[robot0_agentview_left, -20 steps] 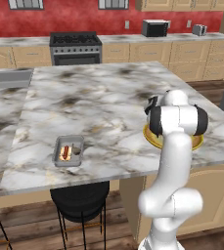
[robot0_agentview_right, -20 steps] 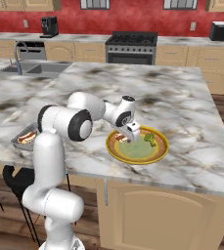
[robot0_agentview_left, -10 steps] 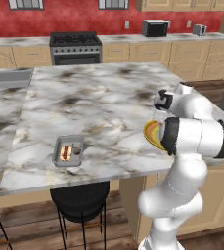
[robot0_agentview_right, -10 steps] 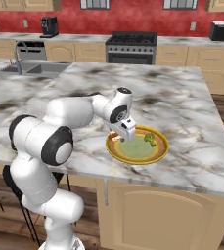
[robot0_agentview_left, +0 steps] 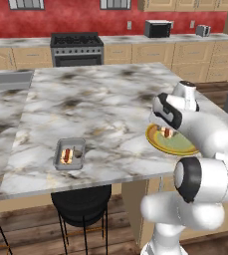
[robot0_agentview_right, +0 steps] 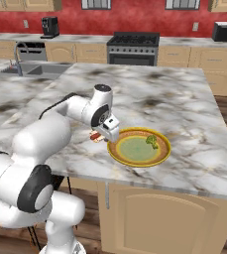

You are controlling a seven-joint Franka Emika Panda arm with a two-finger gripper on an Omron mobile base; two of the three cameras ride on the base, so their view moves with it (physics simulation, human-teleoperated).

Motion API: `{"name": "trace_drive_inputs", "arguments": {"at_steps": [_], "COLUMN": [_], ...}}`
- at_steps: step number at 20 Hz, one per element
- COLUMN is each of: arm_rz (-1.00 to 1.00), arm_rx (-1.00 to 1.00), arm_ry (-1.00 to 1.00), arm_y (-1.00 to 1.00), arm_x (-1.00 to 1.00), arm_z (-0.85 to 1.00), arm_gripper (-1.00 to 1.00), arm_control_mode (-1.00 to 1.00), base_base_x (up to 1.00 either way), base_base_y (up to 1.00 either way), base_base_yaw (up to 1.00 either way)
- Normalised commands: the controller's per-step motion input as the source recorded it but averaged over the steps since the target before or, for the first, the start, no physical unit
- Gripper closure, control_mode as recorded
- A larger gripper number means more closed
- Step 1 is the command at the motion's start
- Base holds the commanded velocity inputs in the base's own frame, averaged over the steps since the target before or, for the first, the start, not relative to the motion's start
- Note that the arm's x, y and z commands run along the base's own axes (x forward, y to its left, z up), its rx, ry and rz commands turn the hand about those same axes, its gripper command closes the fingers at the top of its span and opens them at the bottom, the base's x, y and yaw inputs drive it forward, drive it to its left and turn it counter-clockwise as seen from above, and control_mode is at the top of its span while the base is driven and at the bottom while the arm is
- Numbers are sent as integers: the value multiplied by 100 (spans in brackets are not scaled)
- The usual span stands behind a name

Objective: Place one cooked food and one vegetable from the large plate to each tupperware container.

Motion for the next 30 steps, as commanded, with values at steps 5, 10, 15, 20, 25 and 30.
{"name": "trace_drive_inputs", "arguments": {"at_steps": [5,10,15,20,25,30], "arm_rz": [7,4,0,0,0,0], "arm_rx": [-6,-3,0,0,0,0], "arm_ry": [-26,-12,0,0,0,0], "arm_y": [49,42,0,0,0,0], "arm_x": [-61,-12,0,0,0,0], "arm_z": [33,21,0,0,0,0], "arm_gripper": [100,100,100,100,100,100], "arm_control_mode": [-100,100,100,100,100,100], "base_base_x": [0,-3,-3,-13,-90,-49], "base_base_y": [0,40,100,100,100,100], "base_base_yaw": [0,2,3,2,10,9]}}
